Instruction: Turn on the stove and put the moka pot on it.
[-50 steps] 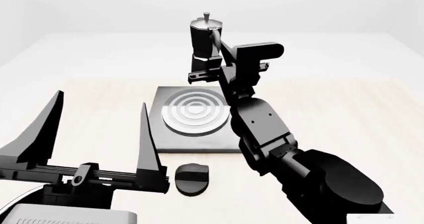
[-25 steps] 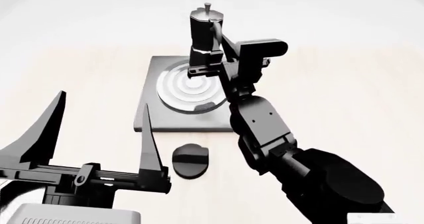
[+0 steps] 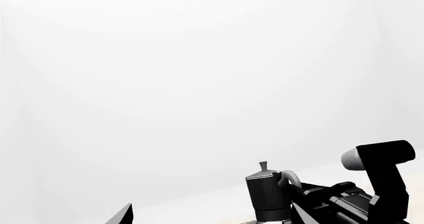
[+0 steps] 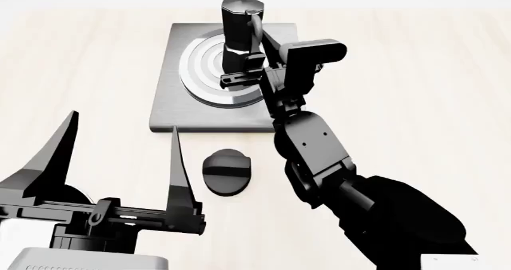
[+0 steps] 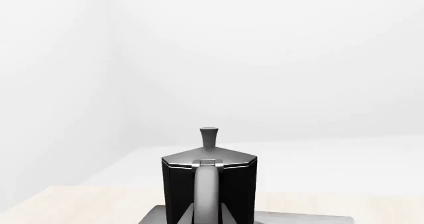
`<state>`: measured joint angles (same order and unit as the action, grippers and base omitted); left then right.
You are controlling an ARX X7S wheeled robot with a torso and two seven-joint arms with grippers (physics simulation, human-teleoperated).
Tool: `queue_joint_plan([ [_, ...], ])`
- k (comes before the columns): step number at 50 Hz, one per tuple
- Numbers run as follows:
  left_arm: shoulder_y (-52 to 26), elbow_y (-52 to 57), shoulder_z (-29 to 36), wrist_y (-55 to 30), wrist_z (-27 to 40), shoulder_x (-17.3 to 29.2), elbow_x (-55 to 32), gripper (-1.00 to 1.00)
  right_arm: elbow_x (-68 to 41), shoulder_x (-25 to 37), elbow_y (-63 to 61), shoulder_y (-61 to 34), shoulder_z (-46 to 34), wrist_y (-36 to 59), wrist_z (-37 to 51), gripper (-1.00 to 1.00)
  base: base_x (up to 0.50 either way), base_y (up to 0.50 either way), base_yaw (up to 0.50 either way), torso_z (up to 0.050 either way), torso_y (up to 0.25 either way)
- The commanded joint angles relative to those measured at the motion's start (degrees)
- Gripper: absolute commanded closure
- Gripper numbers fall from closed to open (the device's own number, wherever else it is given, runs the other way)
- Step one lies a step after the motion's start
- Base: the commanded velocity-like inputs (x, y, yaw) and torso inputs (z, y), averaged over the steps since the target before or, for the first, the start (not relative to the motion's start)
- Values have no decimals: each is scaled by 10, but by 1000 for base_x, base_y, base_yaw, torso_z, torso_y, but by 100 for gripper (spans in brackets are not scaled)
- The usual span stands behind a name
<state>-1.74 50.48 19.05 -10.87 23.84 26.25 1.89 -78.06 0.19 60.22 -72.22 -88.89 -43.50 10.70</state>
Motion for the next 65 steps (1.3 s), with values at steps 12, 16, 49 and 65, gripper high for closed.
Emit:
queue_joint_plan([
  [12,4,-7,2,20,4,2,-1,-100,55,-2,-14,6,8,4,-5,100,0,0,1,2,-51],
  [16,3,-7,1,20,4,2,-4,-100,55,-2,-10,11,9,4,-8,100,0,0,1,0,0],
  [49,-7,-10,10,19,4,1,-7,-100,49,-2,1,30,10,6,-25,-100,0,0,0,0,0],
  [65,-43,22,-9,-32,-1,6,-16,-100,82,64,-120,9,5,-59,33,-100,0,0,0,0,0],
])
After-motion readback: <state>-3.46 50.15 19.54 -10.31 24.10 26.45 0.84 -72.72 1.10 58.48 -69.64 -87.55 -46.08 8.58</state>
